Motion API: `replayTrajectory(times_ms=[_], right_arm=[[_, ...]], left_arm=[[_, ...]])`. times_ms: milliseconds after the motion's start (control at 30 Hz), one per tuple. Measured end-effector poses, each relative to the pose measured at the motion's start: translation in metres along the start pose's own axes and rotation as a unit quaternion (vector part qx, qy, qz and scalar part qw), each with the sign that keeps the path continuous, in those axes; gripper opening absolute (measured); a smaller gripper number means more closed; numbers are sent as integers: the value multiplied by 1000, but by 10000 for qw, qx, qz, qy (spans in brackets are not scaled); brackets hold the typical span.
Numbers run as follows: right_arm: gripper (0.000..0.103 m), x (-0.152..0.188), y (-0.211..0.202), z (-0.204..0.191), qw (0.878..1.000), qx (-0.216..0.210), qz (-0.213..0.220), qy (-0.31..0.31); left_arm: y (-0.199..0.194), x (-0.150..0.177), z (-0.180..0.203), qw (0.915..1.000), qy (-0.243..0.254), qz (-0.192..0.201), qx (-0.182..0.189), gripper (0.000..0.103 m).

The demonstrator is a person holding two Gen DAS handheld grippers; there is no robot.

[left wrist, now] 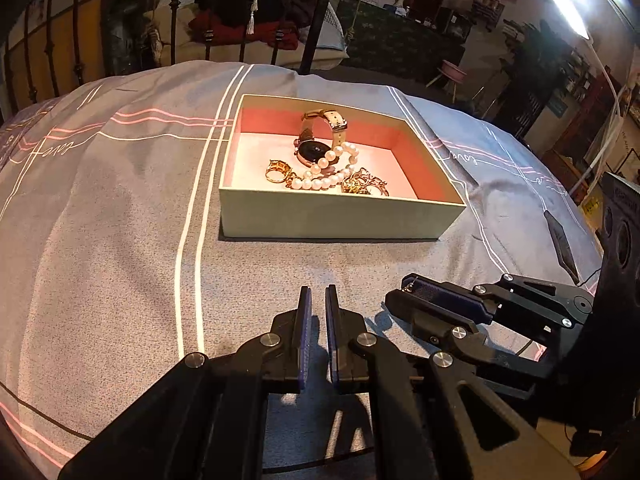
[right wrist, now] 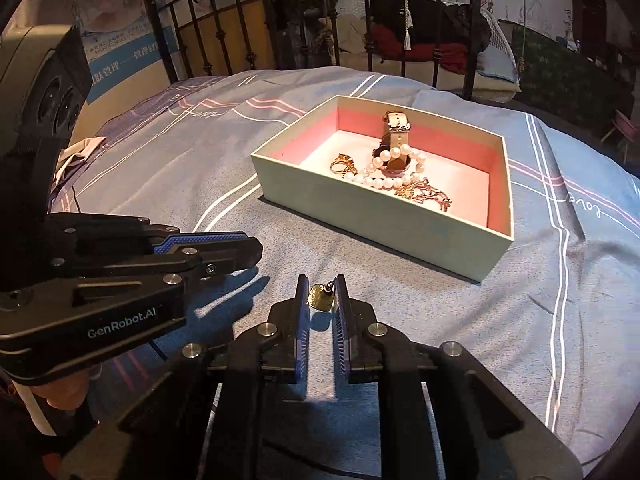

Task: Organize jewelry
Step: 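Carry both earrings into the box and open both tools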

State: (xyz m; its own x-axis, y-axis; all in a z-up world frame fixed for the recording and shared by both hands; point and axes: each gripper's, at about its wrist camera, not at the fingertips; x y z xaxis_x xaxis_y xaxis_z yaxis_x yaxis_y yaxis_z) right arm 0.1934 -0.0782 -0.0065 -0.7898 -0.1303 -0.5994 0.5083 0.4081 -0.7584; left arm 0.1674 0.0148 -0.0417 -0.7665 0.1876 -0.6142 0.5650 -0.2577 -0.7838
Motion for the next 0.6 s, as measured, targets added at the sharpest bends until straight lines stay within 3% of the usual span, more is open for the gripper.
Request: replayTrajectory(times_ms=[233,433,600], right_arm=[[14,-22,-14,12,9993,136,348,100],[14,-65,-17,24,9968,219,746,206],[14,-94,-2,31,9955,324,838,289]], left_arm=[[0,-33,11,9994,285,182,-8,7],[4,-84,8,9981,445,402,-172,7],[14,-120,-2,9977,389,439,-338,7]])
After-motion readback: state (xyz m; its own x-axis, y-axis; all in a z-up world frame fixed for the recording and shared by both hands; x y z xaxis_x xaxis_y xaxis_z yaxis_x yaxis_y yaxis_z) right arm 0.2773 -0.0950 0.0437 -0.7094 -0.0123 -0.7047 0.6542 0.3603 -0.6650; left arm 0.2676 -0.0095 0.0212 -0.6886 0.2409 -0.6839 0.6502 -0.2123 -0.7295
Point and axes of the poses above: each gripper's, at about its wrist camera, not at the fingertips, and y roughly the way its jaws point, z to its right, x to its underside, and after that the axes turned 12 degrees about y, right-handed
